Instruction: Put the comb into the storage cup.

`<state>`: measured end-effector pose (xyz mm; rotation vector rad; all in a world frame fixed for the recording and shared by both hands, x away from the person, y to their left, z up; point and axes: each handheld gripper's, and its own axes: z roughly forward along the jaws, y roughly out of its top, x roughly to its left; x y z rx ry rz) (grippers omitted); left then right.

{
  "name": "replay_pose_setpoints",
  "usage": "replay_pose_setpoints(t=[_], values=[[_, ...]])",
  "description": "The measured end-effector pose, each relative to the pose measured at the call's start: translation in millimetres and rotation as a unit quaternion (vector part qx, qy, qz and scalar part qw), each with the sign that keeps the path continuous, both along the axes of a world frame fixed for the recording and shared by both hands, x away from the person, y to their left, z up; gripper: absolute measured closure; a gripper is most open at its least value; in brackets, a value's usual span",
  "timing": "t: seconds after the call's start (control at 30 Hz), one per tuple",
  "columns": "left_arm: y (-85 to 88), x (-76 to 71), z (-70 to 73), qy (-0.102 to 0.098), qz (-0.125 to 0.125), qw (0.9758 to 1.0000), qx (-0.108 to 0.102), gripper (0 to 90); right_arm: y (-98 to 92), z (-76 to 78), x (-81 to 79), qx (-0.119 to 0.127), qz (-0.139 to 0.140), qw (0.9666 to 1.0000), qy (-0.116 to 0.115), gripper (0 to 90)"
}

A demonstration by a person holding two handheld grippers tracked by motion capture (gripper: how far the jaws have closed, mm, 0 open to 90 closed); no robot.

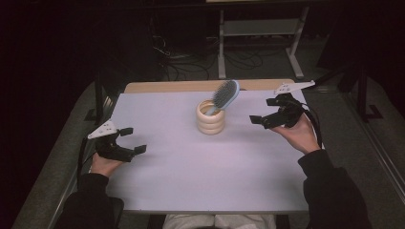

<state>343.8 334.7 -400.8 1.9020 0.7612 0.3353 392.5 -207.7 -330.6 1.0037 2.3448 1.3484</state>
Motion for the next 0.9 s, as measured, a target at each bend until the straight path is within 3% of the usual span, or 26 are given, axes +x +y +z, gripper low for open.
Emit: replay_pose_setpoints(t=[0.23, 0.53, 0.9], values=[[-0.2, -0.3, -0.3, 0.002, 0.000, 1.0000, 0.002, 0.0, -3.4, -4.7, -8.7, -0.009, -0.001, 0.9999, -0.006, 0.0], [0.0, -1.1, 0.3, 0.005, 0.004, 1.0000, -0.001, 0.0, -7.5, -18.2, -17.9, -0.019, -0.004, 0.9998, 0.007, 0.0], [0.7, -1.2, 0.7, 0.007, 0.006, 1.0000, 0.001, 0.0, -11.7, -26.2, -30.1, -0.018, -0.006, 0.9998, 0.003, 0.0]])
